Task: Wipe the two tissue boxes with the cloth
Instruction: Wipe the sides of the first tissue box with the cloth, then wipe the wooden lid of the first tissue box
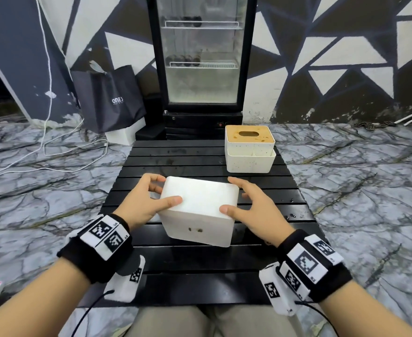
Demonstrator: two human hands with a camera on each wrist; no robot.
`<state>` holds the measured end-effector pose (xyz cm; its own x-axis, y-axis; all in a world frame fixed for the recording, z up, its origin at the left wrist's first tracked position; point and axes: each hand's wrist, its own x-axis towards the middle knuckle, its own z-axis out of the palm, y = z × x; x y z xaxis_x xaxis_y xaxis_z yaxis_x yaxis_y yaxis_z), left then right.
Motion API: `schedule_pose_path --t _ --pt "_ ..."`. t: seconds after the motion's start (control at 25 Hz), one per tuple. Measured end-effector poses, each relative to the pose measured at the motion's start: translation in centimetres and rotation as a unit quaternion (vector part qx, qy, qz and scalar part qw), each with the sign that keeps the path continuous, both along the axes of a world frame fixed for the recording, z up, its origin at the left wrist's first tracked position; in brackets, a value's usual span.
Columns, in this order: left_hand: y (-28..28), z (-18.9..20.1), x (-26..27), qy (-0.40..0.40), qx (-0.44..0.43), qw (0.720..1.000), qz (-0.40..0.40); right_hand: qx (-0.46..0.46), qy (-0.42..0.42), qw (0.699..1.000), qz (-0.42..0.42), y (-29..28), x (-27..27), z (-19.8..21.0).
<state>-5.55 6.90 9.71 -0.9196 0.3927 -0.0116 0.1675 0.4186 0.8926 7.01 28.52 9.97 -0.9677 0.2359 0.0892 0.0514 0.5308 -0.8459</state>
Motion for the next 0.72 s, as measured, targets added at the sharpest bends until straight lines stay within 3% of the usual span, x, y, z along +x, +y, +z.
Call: schedule_pose_path --t 0.36,0.52,0.64,0.72 --pt "-2.9 -0.2 1.0 -0.08 -0.081 0.975 -0.189 -0.001 -0.133 0.986 0.102 0.4 1.4 -0.1" --pt "-3.4 -0.2 2.2 -0.046 -0.054 0.983 -0.168 -0.107 -0.087 0.986 0.096 -0.1 1.9 -0.4" --pt "-3.3 -0.4 3.0 -0.027 -0.004 0.991 -0.128 -0.106 -0.034 0.99 0.085 -0.2 1.9 -0.6" --pt "-2.6 -0.9 3.5 0.013 -0.016 0.993 -0.112 -0.101 -0.025 0.991 0.079 -0.2 1.7 -1.2"
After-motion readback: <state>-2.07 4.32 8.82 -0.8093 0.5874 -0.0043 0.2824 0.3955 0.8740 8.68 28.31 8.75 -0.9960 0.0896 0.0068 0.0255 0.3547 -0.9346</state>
